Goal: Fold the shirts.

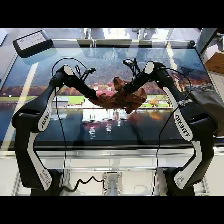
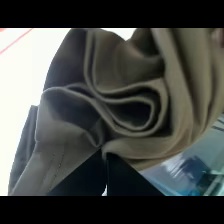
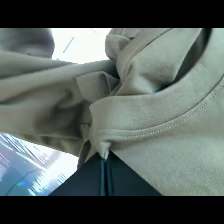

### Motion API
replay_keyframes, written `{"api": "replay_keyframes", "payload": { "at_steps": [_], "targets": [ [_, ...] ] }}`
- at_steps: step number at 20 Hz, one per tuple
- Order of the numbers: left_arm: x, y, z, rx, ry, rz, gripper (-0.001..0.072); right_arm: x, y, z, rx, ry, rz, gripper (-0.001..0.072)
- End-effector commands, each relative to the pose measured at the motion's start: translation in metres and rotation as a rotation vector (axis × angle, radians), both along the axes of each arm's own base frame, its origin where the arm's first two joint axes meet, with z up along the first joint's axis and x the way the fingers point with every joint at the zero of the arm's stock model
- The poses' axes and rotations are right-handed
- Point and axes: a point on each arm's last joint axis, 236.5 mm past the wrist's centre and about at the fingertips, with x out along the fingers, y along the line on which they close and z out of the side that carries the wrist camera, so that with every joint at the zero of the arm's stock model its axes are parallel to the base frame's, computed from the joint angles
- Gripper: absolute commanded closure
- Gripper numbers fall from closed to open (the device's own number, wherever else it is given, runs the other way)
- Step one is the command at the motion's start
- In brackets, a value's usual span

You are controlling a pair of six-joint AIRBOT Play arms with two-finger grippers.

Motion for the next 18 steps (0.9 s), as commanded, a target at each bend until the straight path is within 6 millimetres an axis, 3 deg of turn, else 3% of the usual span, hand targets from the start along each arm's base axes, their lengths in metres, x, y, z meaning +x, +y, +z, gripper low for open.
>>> {"api": "replay_keyframes", "payload": {
  "at_steps": [1, 3, 5, 7, 9, 12, 14, 18],
  "targets": [
    [0.004, -0.006, 0.026, -0.058, -0.037, -0.034, 0.0692, 0.007, 0.006, 0.023, 0.034, -0.055, -0.006, 0.068],
    [0.027, 0.005, 0.065, -0.072, -0.142, 0.003, 0.0693, 0.024, 0.005, 0.062, 0.047, -0.166, -0.015, 0.0681],
    [0.054, 0.029, 0.12, -0.087, -0.268, 0.076, 0.0693, 0.044, -0.003, 0.114, 0.04, -0.324, -0.036, 0.0682],
    [0.069, 0.069, 0.177, -0.091, -0.4, 0.17, 0.0693, 0.057, -0.022, 0.167, 0.011, -0.471, -0.07, 0.0682],
    [0.07, 0.119, 0.231, -0.086, -0.507, 0.28, 0.0694, 0.061, -0.049, 0.213, -0.014, -0.578, -0.127, 0.0682],
    [0.052, 0.182, 0.316, -0.114, -0.668, 0.429, 0.0696, 0.051, -0.096, 0.259, -0.062, -0.662, -0.199, 0.0683],
    [0.032, 0.206, 0.364, -0.134, -0.765, 0.495, 0.0696, 0.041, -0.123, 0.283, -0.058, -0.683, -0.266, 0.0683],
    [-0.007, 0.231, 0.419, -0.112, -0.877, 0.574, 0.0697, 0.003, -0.162, 0.32, -0.098, -0.704, -0.314, 0.0683]
  ]
}}
